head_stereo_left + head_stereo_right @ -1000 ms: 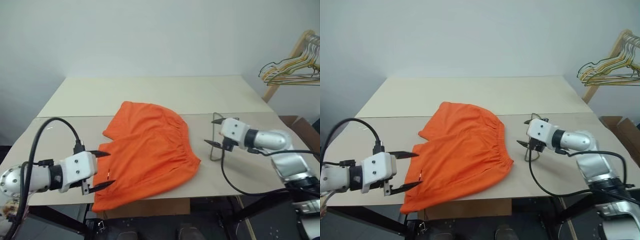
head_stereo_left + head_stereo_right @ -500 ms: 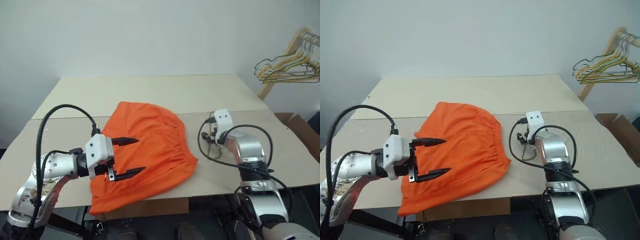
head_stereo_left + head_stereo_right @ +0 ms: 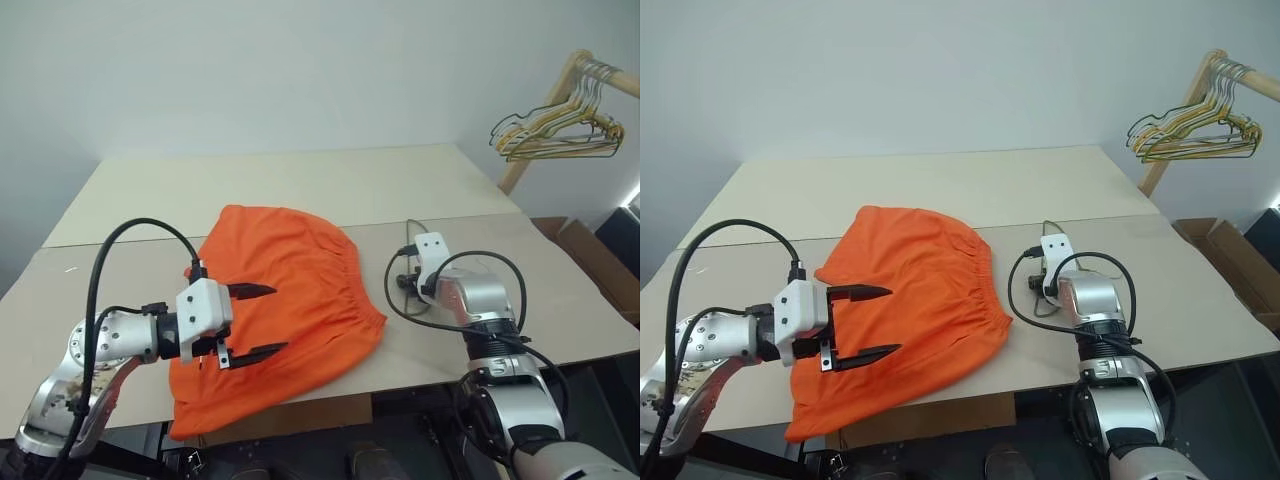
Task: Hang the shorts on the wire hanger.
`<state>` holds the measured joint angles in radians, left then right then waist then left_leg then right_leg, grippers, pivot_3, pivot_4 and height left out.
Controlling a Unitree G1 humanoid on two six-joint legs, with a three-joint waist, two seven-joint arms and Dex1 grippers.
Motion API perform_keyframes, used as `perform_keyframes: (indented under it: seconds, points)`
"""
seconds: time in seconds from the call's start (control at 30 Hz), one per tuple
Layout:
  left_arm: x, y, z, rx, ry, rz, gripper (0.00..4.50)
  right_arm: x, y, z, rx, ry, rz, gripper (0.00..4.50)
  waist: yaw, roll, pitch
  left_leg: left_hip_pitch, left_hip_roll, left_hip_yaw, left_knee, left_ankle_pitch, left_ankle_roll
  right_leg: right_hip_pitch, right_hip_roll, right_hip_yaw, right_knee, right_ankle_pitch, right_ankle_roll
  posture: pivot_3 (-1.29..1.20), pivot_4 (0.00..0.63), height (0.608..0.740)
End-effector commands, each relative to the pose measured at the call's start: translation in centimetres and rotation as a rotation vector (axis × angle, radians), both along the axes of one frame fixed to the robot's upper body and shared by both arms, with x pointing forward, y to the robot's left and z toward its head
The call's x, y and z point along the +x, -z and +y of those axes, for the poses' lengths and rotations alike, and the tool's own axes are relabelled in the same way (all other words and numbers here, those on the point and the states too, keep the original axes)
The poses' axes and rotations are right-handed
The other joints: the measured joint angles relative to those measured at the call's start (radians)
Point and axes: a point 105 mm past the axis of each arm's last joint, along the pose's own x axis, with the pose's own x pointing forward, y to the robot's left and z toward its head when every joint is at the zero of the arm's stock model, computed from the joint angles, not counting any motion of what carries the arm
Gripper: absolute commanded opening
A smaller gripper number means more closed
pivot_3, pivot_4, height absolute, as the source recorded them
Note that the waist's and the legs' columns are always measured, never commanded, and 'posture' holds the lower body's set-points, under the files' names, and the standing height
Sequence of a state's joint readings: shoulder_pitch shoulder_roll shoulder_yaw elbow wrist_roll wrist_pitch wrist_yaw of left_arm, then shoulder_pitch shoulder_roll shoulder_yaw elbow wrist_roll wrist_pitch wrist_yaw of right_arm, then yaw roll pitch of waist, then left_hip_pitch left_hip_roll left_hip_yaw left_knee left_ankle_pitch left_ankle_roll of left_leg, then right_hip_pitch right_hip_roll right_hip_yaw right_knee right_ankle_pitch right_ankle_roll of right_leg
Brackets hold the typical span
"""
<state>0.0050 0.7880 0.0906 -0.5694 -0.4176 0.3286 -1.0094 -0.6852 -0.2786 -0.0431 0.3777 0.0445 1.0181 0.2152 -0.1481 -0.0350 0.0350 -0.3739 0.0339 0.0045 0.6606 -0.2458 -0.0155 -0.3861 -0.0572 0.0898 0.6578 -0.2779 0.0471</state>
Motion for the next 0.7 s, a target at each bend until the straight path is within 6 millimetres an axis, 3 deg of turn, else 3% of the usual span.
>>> perform_keyframes:
  seconds: [0.03, 0.17, 0.2, 0.43, 0.57, 0.7]
  points:
    - [0.0, -0.6, -0.2, 0.016, 0.009, -0.052, 4.35, -0.7, 1.5, 0.5, 0.025, 0.000, 0.077, 1.64, 0.001, -0.001, -0.001, 0.000, 0.000, 0.000, 0.000, 0.000, 0.000, 0.000, 0.000, 0.000, 0.000, 0.000, 0.000, -0.05, 0.000, 0.740]
    - [0.0, -0.7, -0.3, 0.017, 0.009, -0.055, 4.35, -0.9, 2.0, 0.6, 0.015, -0.015, 0.098, 0.21, -0.003, -0.002, -0.005, 0.000, 0.000, 0.000, 0.000, 0.000, 0.000, 0.000, 0.000, 0.000, 0.000, 0.000, 0.000, -0.05, 0.000, 0.740]
    - [0.0, -0.6, -0.3, 0.020, 0.009, -0.057, 4.35, -1.0, 2.1, 0.7, 0.015, -0.020, 0.099, 0.03, -0.003, -0.003, -0.005, 0.000, 0.000, -0.001, 0.000, 0.000, 0.000, 0.000, 0.000, 0.000, 0.000, 0.000, 0.000, -0.05, 0.000, 0.740]
    - [0.7, -0.7, -0.3, 0.009, -0.023, -0.084, 4.35, 0.0, 0.6, 0.2, -0.064, -0.019, -0.006, 0.03, -0.003, -0.004, -0.007, 0.001, 0.000, -0.001, 0.000, 0.000, 0.000, 0.001, 0.001, 0.000, -0.001, 0.000, 0.000, -0.05, 0.000, 0.740]
    - [2.8, -2.8, -0.5, -0.206, -0.146, -0.072, 4.35, 1.6, -4.5, 0.1, -0.119, -0.014, -0.272, 0.03, 0.003, -0.004, -0.006, 0.000, 0.000, -0.001, 0.000, 0.000, 0.000, 0.000, 0.000, 0.000, 0.000, 0.000, 0.000, -0.06, 0.000, 0.740]
    - [4.7, -5.6, -0.9, -0.560, -0.232, 0.049, 4.35, 1.0, -10.6, 2.2, -0.074, -0.149, -0.588, 0.03, 0.003, 0.000, -0.004, -0.006, -0.001, -0.005, 0.000, 0.000, 0.000, -0.004, -0.002, 0.000, -0.001, 0.001, 0.002, -0.06, 0.000, 0.740]
